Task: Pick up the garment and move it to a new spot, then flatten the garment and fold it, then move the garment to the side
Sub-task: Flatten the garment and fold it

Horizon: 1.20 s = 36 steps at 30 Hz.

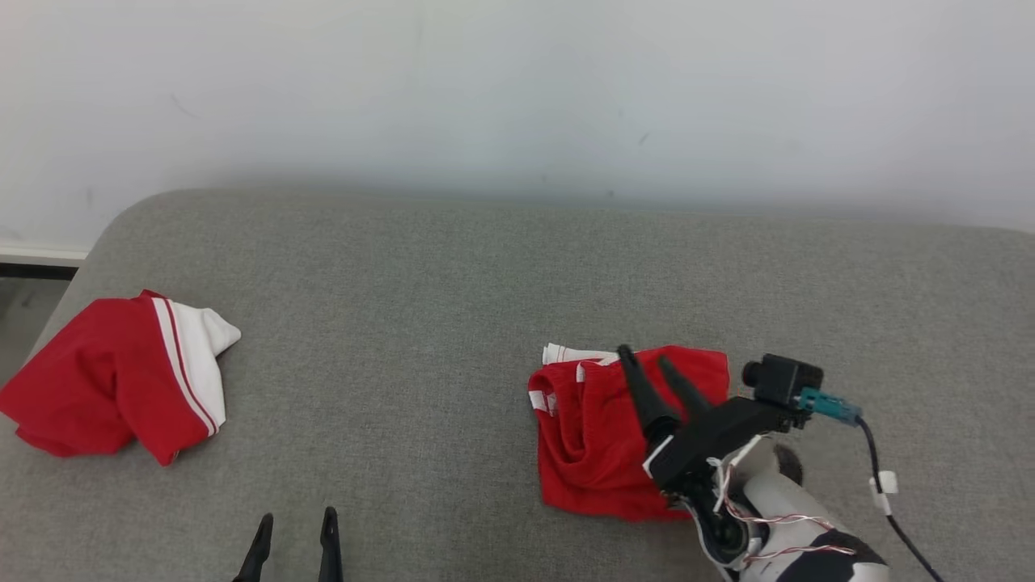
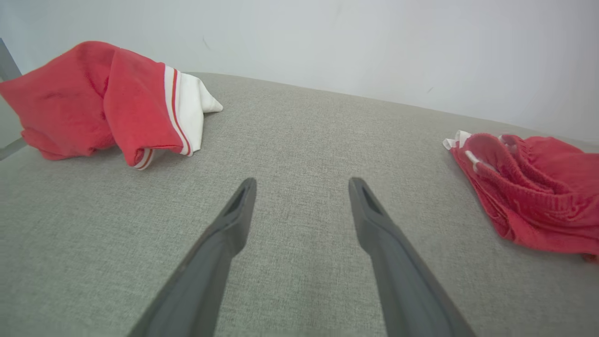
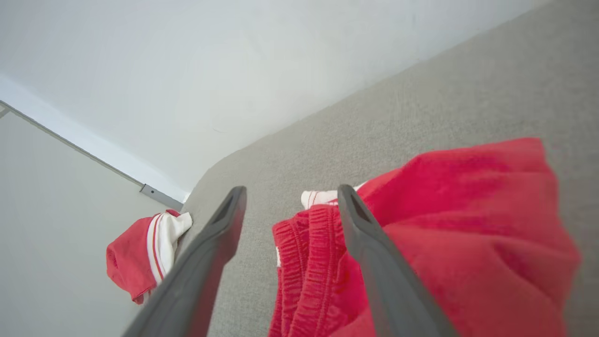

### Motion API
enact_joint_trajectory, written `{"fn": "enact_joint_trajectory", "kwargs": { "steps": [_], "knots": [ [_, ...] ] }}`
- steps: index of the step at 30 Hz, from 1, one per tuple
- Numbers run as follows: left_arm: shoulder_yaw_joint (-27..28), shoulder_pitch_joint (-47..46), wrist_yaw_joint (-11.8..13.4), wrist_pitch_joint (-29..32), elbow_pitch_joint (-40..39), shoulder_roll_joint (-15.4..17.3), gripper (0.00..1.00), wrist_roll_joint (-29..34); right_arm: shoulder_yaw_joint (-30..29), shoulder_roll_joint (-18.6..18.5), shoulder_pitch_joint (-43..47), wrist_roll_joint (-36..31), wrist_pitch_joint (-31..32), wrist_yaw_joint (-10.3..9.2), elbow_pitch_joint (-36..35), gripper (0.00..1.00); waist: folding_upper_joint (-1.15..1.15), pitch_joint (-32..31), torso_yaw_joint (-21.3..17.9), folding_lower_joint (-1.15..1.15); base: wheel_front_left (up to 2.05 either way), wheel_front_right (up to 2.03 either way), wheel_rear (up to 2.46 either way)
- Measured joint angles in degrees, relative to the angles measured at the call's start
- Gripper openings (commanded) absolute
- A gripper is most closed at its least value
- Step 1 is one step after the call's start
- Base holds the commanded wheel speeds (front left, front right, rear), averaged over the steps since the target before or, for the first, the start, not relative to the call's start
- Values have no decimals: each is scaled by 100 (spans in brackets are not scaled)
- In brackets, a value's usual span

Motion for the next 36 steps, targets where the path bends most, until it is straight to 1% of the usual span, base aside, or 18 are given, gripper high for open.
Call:
{"fn": "enact_joint_trajectory", "kwargs": {
  "steps": [3,6,7,9,11,13,15,18,21,24,29,32,36],
  "knots": [
    [70,33,1,-1,-37,2,100,10,21,-390,92,-277,-412,0,-176,100,0,-41,-101,0,0,0,0],
    [127,97,2,-7,-135,2,100,34,-144,-734,268,-802,-531,0,-414,100,0,-67,-209,0,0,0,0],
    [127,97,2,-7,-135,2,100,34,-144,-734,268,-802,-531,0,-414,100,0,-67,-209,0,0,0,0],
    [168,144,29,-8,-167,1,100,43,-675,-907,480,-1384,-546,0,-883,100,0,-77,-282,0,0,0,0],
    [193,143,52,-8,-223,1,100,47,-1230,-975,826,-1990,-550,0,-1436,100,0,-81,-351,0,0,0,0],
    [210,143,51,-8,-269,-2,100,57,-1742,-888,1396,-2452,-548,0,-1907,100,0,-80,-409,0,0,0,0],
    [232,143,51,-8,-296,-2,100,91,-2117,-714,1950,-2894,-549,0,-2312,100,0,-76,-457,0,0,0,0],
    [286,143,53,-8,-342,0,100,137,-2553,-431,2475,-3295,-549,0,-2819,100,0,-68,-517,0,0,0,0],
    [334,143,51,-8,-388,-1,100,212,-2880,-185,2924,-3527,-549,0,-3177,100,0,-57,-565,0,0,0,0],
    [414,142,51,-8,-445,0,100,263,-2938,-48,3207,-3730,-549,0,-3460,100,0,-46,-610,0,0,0,0],
    [491,141,51,-8,-466,-1,100,385,-2855,108,3521,-3982,-549,0,-3753,100,0,-39,-647,0,0,0,0],
    [509,142,53,-8,-485,-1,100,520,-2747,153,3649,-4210,-549,0,-3825,100,0,-51,-656,0,0,0,0],
    [517,163,59,-8,-504,0,100,703,-2611,198,3734,-4387,-549,0,-3738,100,0,-69,-670,0,0,0,0]
  ]
}}
